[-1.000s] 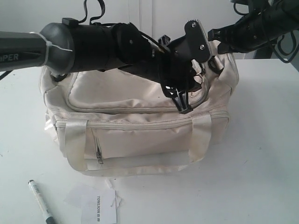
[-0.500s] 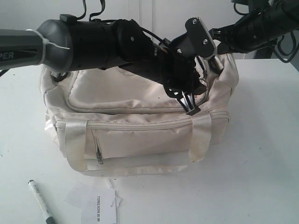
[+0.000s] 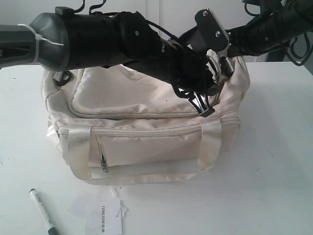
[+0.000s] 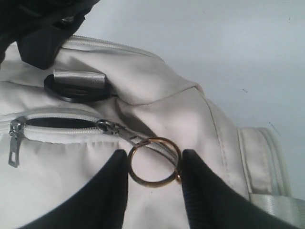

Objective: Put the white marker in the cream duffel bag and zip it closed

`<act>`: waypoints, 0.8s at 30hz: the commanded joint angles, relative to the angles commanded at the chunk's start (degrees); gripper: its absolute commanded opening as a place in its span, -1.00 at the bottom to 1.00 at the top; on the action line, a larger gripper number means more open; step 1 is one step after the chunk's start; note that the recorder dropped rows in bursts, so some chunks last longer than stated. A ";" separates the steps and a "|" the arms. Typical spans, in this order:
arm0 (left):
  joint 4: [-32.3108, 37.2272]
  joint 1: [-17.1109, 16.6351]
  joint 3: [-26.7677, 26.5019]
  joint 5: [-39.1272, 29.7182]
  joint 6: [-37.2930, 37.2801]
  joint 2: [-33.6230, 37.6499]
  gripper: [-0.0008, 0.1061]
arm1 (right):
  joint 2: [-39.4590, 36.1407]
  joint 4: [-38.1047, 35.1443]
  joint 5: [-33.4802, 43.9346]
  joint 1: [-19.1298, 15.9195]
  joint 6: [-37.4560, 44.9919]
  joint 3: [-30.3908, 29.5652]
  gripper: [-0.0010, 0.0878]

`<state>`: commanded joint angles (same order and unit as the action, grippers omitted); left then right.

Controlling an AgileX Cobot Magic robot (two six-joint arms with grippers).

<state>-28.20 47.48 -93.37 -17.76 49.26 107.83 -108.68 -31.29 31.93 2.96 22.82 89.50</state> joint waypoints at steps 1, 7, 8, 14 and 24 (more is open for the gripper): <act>0.00 0.00 0.00 -0.63 0.00 0.01 -0.99 | 0.00 0.00 -0.14 -0.11 -0.10 0.00 -0.98; 0.00 0.05 0.00 -2.41 -1.55 -0.41 -0.99 | 0.00 0.00 -0.59 -0.11 -1.42 0.00 -0.98; 0.00 0.05 0.00 -2.69 -1.55 -0.55 -0.99 | 0.00 0.00 -0.59 -0.11 -1.56 0.00 -0.98; 0.00 0.05 0.00 -5.17 -2.57 -1.17 -0.99 | 0.00 0.00 -0.81 -0.11 -2.12 0.00 -0.98; 0.00 0.05 0.00 -8.03 -3.23 -1.17 -0.99 | 0.00 0.11 -0.81 -0.11 -2.23 0.00 -0.98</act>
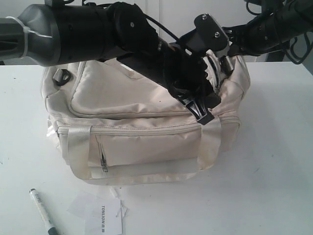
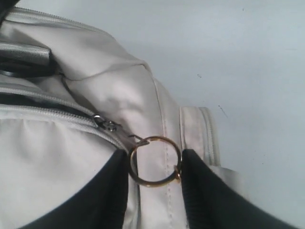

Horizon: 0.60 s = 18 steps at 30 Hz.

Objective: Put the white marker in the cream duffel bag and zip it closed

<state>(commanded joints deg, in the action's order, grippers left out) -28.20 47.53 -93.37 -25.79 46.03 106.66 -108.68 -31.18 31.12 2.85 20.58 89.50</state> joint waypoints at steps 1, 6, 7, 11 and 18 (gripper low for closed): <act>0.00 0.00 0.00 -0.41 0.00 0.00 -0.99 | 0.00 0.00 0.00 0.00 0.00 0.00 -0.98; 2.67 0.00 0.00 -1.43 -2.98 0.00 -0.99 | 0.00 0.00 -0.26 0.00 0.00 0.00 -0.98; 3.52 0.00 0.00 -1.43 -4.00 -0.04 -0.99 | 0.00 0.00 -0.34 0.00 0.00 0.00 -0.98; 5.52 0.00 0.00 -2.16 -5.57 -0.74 -0.99 | 0.00 0.00 -0.34 0.00 0.00 0.00 -0.98; 5.75 0.00 0.00 -1.66 -5.57 -3.19 -0.99 | 0.00 0.10 -0.09 0.00 0.00 0.00 -0.87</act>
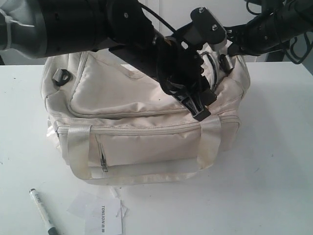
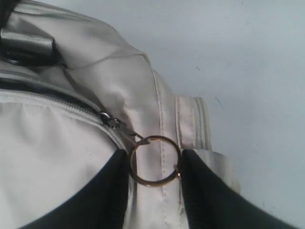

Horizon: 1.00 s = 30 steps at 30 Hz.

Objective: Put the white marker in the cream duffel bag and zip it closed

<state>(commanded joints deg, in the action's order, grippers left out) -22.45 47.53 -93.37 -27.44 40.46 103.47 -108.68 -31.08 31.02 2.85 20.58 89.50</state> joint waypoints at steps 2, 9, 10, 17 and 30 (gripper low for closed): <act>0.00 -0.11 0.11 1.05 0.00 0.00 -0.99 | 0.00 0.00 0.90 -0.10 0.10 0.00 -0.44; 0.24 -0.11 0.22 3.75 0.00 0.00 -0.99 | 8.42 0.11 11.24 -1.73 -0.02 0.00 0.42; 0.24 -0.11 0.22 3.75 0.00 0.00 -0.99 | 9.96 0.21 13.64 -1.73 -0.02 0.00 0.42; 0.24 -0.11 0.22 3.18 -1.52 -0.10 -0.99 | 11.82 0.19 22.58 -1.73 -0.02 0.00 0.42; 0.24 -0.11 0.22 0.69 -6.07 -0.10 -0.99 | 10.56 -3.62 22.39 0.60 -0.30 -0.86 0.42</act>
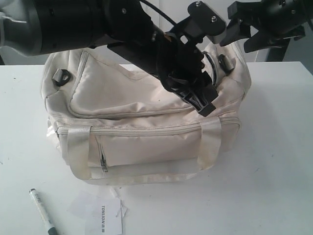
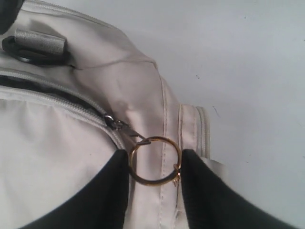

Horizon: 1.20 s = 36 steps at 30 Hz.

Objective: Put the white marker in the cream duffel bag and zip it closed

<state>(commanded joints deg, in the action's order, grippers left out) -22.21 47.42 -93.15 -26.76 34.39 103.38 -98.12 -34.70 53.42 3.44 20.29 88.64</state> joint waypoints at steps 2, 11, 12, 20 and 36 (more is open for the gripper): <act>0.00 0.00 0.00 -0.28 0.00 0.00 -0.99 | -0.93 -0.09 -0.70 0.09 0.00 0.00 0.42; 0.00 0.00 0.00 -1.23 -4.33 0.00 -0.99 | -3.74 -1.66 -1.10 0.13 0.67 0.00 0.42; 0.00 0.00 0.00 -1.24 -4.86 0.00 -0.99 | -3.74 -1.66 -1.45 0.13 0.66 0.00 0.42; 0.00 0.00 0.00 -1.63 -6.17 0.00 -0.99 | -3.74 -5.14 -3.41 0.13 2.45 0.00 0.42; 0.00 0.00 0.00 -2.89 -6.54 0.00 -0.99 | -4.77 5.59 -2.42 4.81 1.99 0.00 0.42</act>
<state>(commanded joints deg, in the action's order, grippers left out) -22.21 47.42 -93.15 -29.65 27.85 103.38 -102.89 -29.12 51.00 8.26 22.27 88.64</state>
